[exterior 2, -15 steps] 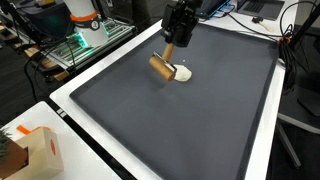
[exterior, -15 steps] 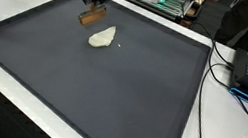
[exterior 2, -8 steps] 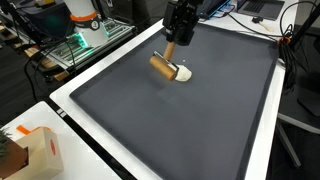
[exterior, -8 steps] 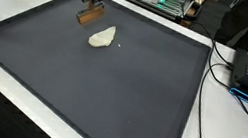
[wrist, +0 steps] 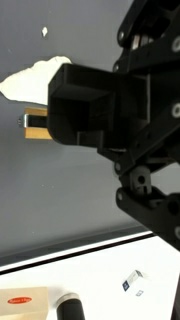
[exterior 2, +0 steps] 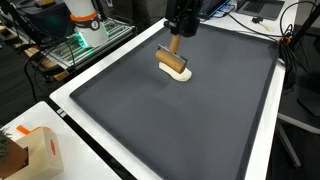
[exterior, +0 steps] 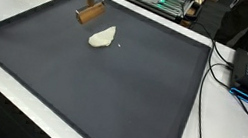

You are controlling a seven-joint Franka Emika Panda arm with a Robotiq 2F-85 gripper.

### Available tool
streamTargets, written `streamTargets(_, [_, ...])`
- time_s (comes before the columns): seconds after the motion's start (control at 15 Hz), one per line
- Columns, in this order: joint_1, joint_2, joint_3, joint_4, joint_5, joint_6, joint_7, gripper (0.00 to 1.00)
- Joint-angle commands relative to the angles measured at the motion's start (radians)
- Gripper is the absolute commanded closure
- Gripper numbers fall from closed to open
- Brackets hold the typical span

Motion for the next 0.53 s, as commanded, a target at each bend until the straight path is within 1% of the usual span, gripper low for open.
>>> streamTargets(0.0, [-0.037, -0.063, -0.002, -0.026, 0.104, 0.027, -0.122, 0.76])
streamTargets(0.47, [-0.095, -0.094, -0.009, -0.01, 0.339, 0.019, -0.35, 0.76])
